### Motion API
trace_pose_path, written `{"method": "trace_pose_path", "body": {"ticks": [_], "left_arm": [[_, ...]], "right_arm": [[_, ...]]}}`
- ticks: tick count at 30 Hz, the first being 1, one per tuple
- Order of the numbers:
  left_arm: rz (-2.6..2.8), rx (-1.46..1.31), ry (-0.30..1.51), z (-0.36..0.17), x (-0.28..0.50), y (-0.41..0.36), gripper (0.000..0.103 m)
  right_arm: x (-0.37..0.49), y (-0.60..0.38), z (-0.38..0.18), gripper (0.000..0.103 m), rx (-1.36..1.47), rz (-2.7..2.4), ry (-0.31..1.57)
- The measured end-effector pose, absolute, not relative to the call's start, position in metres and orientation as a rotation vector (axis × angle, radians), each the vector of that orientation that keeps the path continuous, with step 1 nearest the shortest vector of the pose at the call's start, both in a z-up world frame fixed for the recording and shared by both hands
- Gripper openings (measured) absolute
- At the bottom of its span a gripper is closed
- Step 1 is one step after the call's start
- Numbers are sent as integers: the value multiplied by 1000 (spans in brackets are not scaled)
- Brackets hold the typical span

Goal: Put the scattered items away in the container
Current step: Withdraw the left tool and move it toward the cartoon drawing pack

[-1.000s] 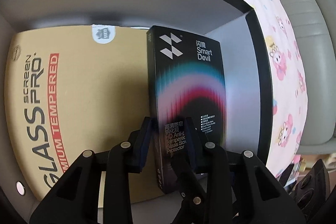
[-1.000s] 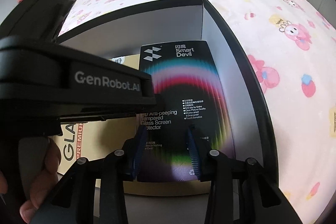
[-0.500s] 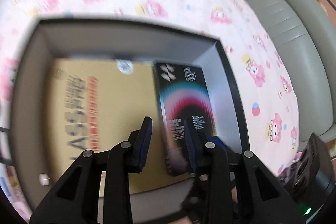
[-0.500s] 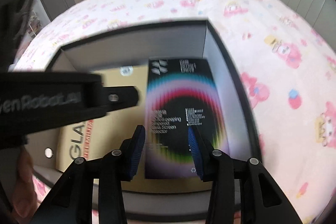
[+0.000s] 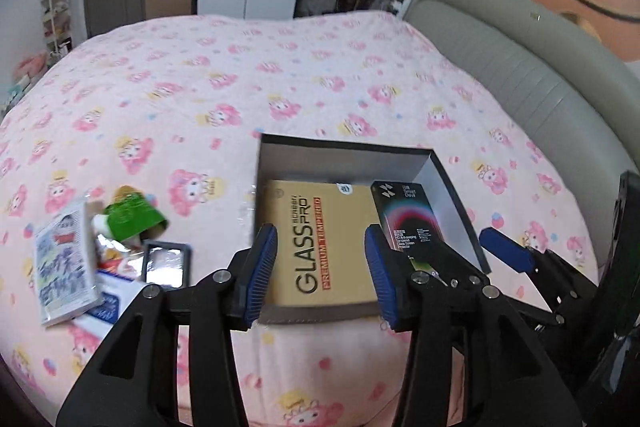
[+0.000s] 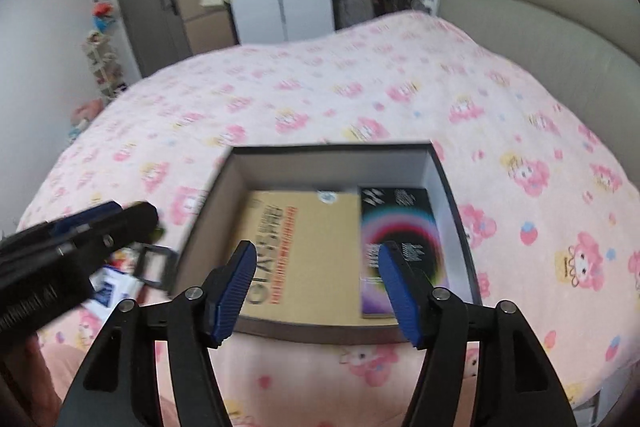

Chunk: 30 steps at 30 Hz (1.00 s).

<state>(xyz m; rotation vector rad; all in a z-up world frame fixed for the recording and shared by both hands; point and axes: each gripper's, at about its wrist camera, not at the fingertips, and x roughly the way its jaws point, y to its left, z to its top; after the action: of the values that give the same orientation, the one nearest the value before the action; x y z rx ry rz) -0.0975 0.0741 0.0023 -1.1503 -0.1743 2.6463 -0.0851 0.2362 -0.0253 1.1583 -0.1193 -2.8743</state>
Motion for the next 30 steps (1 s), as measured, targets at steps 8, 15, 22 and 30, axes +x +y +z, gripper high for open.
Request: {"method": "trace_pose_path", "body": {"ticks": [8,15,22,30], "left_arm": [[2750,-1063,-208,28,-64,27,57],[2836,-1021,-250,44,-41,-19,58],[2955,-1009,-348,54,-16,-75,58],[3053,-1037,-431,48,4,-129,58]], "right_arm": [[-63,185,3,61,1031,-2816,-50],[-49,136,19,61,957,-2738,-1],[-51,73,29,61,889,-2639,87],[-50,6,30,61,856,-2520,158]]}}
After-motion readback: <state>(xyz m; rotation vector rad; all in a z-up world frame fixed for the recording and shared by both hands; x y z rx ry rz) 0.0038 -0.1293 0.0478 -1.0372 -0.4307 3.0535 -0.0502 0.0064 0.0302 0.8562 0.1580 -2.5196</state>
